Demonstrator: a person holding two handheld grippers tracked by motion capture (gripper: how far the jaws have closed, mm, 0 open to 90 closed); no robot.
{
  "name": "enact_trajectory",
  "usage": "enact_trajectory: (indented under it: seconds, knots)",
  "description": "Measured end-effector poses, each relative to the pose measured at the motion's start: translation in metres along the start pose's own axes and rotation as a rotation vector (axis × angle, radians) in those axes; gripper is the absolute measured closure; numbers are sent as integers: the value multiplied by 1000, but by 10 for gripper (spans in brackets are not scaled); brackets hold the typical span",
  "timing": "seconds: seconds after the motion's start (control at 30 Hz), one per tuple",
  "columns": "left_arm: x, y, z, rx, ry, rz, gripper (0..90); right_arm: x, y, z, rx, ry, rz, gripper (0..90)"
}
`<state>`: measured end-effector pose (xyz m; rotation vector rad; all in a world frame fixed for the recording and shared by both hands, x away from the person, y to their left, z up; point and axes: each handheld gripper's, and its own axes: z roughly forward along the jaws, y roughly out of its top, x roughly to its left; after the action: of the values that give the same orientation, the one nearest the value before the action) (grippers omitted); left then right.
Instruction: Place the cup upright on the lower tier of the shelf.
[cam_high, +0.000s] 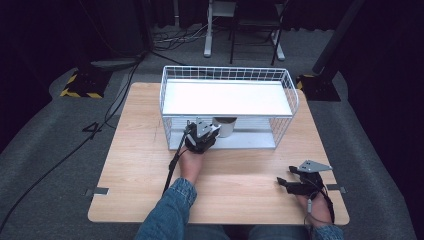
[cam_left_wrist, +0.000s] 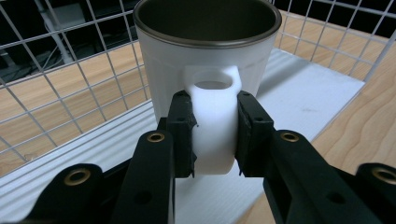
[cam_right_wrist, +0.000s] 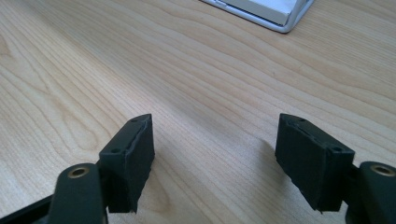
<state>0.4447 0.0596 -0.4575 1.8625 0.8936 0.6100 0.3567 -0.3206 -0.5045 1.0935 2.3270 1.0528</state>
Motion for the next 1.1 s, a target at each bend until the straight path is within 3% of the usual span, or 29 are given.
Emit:
enact_trajectory:
  seconds: [0.23,0.37,0.5,0.53,0.67,0.9,1.1]
  knots:
    - [-3,-2,3,-6,-8,-23,715,0,0,0,0,-1,0,285]
    - [-2,-5,4,-17,-18,-64,714,0,0,0,0,-3,-2,285]
    - [1,-5,4,-20,-6,-49,713,0,0,0,0,-3,-2,284]
    - [-1,-6,4,-14,-31,-79,713,0,0,0,-1,-4,-2,284]
    - [2,-6,5,-24,-32,-88,702,0,0,0,-1,-4,-2,284]
    - [6,-9,8,-5,-23,-146,412,1,0,0,-1,-4,-4,284]
    - [6,-5,-2,-22,-18,-131,319,0,0,0,-1,-3,-3,283]
